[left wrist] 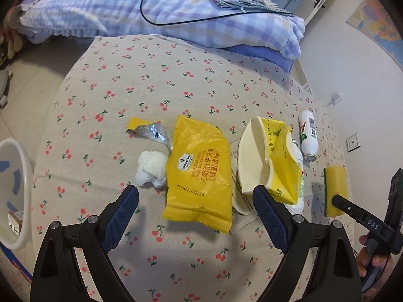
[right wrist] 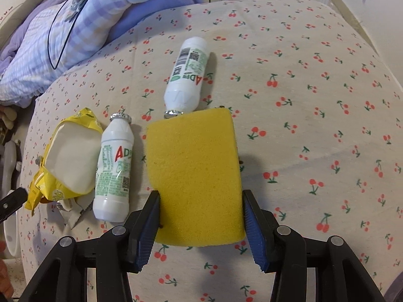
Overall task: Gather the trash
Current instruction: 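Grasp the yellow snack wrapper with the left gripper while the right holds the sponge, then carry the wrapper over the wastebasket and open the left gripper while the right carries the sponge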
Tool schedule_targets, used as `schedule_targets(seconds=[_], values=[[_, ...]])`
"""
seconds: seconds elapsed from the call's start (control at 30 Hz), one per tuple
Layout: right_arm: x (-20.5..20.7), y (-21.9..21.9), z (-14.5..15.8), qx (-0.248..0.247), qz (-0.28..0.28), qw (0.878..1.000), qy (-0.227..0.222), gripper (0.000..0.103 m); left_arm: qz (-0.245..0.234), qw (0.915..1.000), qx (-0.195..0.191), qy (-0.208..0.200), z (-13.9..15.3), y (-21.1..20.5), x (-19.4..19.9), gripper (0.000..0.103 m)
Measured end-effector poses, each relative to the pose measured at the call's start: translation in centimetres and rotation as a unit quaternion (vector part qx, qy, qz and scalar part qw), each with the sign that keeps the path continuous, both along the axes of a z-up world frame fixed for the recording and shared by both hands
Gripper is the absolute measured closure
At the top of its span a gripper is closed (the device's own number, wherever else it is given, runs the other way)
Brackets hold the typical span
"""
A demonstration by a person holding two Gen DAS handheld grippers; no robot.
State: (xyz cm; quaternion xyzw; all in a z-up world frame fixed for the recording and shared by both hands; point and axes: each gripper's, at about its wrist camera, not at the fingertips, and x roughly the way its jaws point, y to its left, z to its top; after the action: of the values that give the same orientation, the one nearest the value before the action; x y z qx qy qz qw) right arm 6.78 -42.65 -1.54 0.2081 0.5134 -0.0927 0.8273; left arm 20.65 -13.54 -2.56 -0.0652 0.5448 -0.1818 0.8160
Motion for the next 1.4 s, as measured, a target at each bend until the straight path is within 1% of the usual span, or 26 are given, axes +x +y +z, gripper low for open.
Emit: schedule_targets(seconds=[0.03, 0.17, 0.23, 0.3, 0.43, 0.63, 0.93, 1.17, 1.4], values=[[0.0, -0.1, 0.0, 0.0, -0.001, 1.0, 0.0, 0.048, -0.001, 1.0, 0.001, 0.0, -0.2, -0.2, 0.2, 0.011], [0.0, -0.4, -0.1, 0.004, -0.003, 1.0, 0.0, 0.048, -0.002, 1.0, 0.007, 0.004, -1.2, -0.8, 0.7, 0.019], [0.0, -0.5, -0.1, 0.005, -0.002, 1.0, 0.0, 0.048, -0.002, 1.0, 0.007, 0.006, -1.6, -1.0, 0.9, 0.026], [0.0, -0.5, -0.1, 0.005, -0.001, 1.0, 0.0, 0.048, 0.0, 0.9999, 0.007, 0.011, -1.9, -1.1, 1.0, 0.039], [-0.1, -0.2, 0.3, 0.005, 0.0, 1.0, -0.004, 0.048, 0.0, 0.9999, -0.004, 0.011, -1.6, -1.0, 0.7, 0.047], [-0.1, 0.2, 1.1, 0.004, 0.002, 1.0, -0.015, 0.048, 0.0, 0.9997, -0.022, 0.005, -0.7, -0.4, 0.2, 0.048], [0.3, 2.3, 2.8, 0.014, 0.014, 0.999, -0.037, 0.048, 0.008, 0.9992, -0.036, -0.014, 1.0, 2.3, -1.1, 0.049], [1.4, 6.0, 3.9, 0.02, 0.046, 0.997, -0.052, 0.048, 0.028, 0.9987, -0.034, -0.025, 1.6, 6.0, -1.8, 0.049], [2.9, 10.0, 4.2, 0.023, 0.079, 0.995, -0.056, 0.048, 0.053, 0.9976, -0.03, -0.034, 2.1, 10.0, -2.3, 0.049]])
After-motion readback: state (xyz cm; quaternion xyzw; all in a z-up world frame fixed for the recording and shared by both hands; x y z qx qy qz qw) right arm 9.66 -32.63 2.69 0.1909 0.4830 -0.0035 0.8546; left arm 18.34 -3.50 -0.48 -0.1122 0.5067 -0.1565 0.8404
